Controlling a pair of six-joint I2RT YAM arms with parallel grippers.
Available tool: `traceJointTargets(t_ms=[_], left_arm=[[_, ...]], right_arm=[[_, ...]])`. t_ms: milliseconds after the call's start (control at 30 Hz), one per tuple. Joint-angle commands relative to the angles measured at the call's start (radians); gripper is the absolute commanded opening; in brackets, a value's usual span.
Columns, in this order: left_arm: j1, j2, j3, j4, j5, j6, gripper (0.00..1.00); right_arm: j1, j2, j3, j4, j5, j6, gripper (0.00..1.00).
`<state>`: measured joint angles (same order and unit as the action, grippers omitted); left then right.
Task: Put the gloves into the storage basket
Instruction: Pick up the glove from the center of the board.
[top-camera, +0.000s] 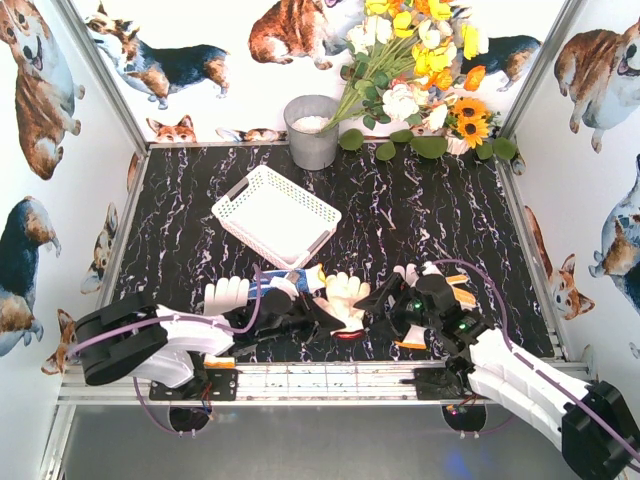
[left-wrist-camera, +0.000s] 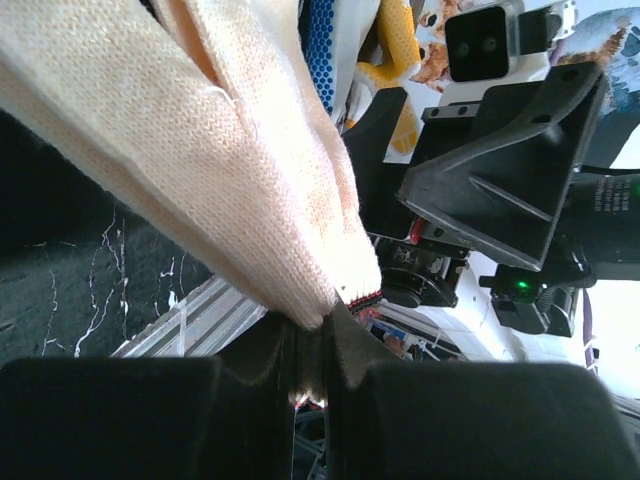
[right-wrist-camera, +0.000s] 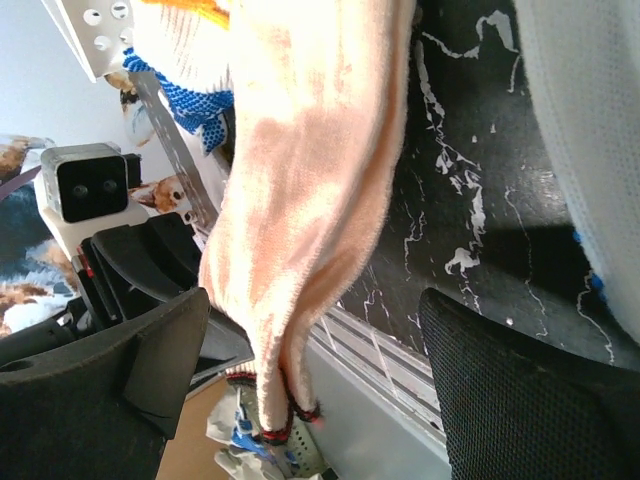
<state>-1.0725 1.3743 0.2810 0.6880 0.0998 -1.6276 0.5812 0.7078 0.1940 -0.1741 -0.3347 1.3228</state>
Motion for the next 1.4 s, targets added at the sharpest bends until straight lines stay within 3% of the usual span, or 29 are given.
traceJointTargets(t_ms=[0,367,733,867,1067,1367], left_arm=[[0.009,-0.04,0.01,-0.06,-0.012,-0.009,0.0],[0.011,-0.12,0.042,-0.156,-0.039,0.005,0.0],[0.01,-0.074,0.07,-0.113,-0.027,-0.005,0.0],[0.012,-0.062,0.079,-0.109,-0.025,-0.009,0.0],[0.012,-0.075,0.071,-0.108,-0.026,-0.017,0.0],[0.016,-0.06,0.104,-0.1,0.026,-0.015,0.0]], right_arm=[[-0.003,0.021,-0.049,0.17,-0.029,0.078,0.89],[0.039,0.084,-0.082,0.303,0.008,0.206,0.87],[0.118,0.397,-0.064,0.609,0.049,0.301,0.84],[0.132,0.482,-0.017,0.628,0.05,0.303,0.81],[0.134,0.42,-0.07,0.59,0.125,0.348,0.8],[0.134,0.178,-0.059,0.382,0.195,0.406,0.81]])
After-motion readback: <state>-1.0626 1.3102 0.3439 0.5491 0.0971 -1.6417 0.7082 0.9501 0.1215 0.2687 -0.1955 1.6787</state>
